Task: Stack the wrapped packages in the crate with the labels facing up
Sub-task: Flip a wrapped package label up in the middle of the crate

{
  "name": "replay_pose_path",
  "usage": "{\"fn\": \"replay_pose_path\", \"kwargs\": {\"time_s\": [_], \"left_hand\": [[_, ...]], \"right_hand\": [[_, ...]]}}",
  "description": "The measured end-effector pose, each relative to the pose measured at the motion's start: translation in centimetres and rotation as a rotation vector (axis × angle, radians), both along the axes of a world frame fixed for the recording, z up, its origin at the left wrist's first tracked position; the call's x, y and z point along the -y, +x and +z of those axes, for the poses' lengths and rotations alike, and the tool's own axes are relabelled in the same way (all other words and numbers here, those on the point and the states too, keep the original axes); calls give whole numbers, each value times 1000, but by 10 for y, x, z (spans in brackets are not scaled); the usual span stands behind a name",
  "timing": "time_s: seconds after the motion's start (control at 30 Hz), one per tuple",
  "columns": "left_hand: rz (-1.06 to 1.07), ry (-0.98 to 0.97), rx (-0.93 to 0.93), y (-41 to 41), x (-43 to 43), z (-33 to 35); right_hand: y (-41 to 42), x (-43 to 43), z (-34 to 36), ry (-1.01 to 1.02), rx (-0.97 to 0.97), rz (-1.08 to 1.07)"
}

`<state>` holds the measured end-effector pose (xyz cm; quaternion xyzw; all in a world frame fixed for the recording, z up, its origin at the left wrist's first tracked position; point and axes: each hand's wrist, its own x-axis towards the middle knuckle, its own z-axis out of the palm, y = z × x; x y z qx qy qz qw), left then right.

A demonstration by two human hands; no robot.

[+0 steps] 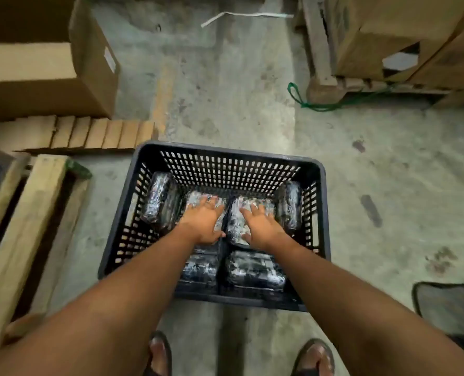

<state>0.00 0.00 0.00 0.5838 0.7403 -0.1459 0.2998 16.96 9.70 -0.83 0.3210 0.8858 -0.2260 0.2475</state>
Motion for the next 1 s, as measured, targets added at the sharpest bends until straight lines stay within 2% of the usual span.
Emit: {"fn": "replay_pose_path", "kwargs": {"time_s": [0.1, 0.2, 0.33, 0.5, 0.57, 0.7, 0.83, 0.93, 1.0], "left_hand": [[-29, -5, -84, -4, -4, -52], [-21, -36, -20, -13, -8, -87], [-34, -78, 83, -19, -3, -113], [-4, 6, 156, -19, 4, -119], [21, 32, 173, -19, 5, -121], [103, 152, 273, -18, 9, -118], [180, 325, 452, -16, 2, -101], [135, 521, 546, -16, -7, -84], [107, 642, 578, -13, -13, -71]], "right_hand": [[7, 0, -50, 36, 180, 78], [13, -4, -84, 59, 263, 146], [21, -18, -107, 93, 186, 179], [26, -4, -125, 258, 128, 163], [22, -3, -128, 264, 101, 154], [20, -17, -104, 163, 52, 78], [17, -37, -63, 42, -177, -107], [18, -56, -25, -46, -327, -232], [21, -67, 0, -199, -398, -290]]}}
